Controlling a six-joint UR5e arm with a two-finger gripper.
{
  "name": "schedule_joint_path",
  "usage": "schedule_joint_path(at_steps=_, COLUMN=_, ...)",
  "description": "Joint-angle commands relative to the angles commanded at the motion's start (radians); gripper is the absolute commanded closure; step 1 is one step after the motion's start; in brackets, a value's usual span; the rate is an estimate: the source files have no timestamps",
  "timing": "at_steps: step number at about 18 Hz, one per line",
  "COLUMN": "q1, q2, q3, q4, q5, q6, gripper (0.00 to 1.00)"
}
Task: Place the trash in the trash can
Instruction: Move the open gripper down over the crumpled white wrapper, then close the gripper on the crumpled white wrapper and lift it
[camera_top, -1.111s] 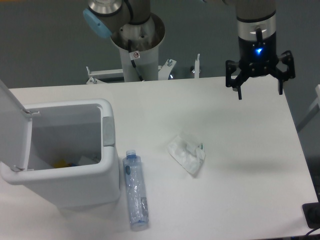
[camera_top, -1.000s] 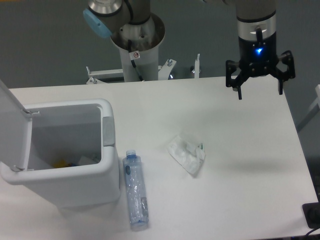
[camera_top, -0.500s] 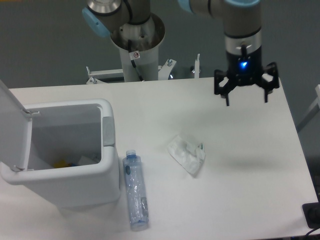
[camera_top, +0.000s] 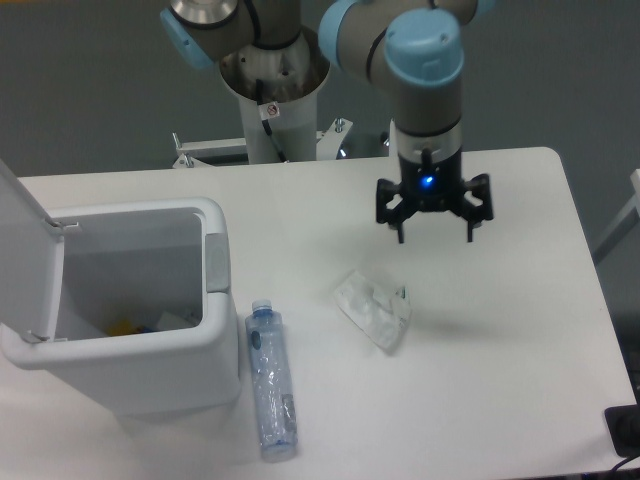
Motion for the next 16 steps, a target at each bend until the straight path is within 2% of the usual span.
schedule_joint_path(at_steps=2, q1=-0.006, q2=-0.015, q3=-0.037, q4=0.002, q5=0.0, q6=0.005, gripper=0.0)
schedule_joint_path(at_steps=7, q1=-0.038, q2=-0.084, q3=-0.045, q4=0.003, q5=0.0, q6=-0.014, gripper=0.0)
schedule_joint_path(at_steps=10, q1=-0.044, q2=-0.145, q3=-0.043, q4=0.005, q5=-0.003, q6=-0.124, gripper=0.0)
schedule_joint_path(at_steps=13, q1=-0.055, q2=-0.175, q3=-0.045, q4=0.005, q5=0.0, q6=-0.187, gripper=0.0)
schedule_joint_path(at_steps=16, q1=-0.061, q2=-0.212, q3=-0.049, q4=0.047, q5=0.058, q6=-0.195, gripper=0.0)
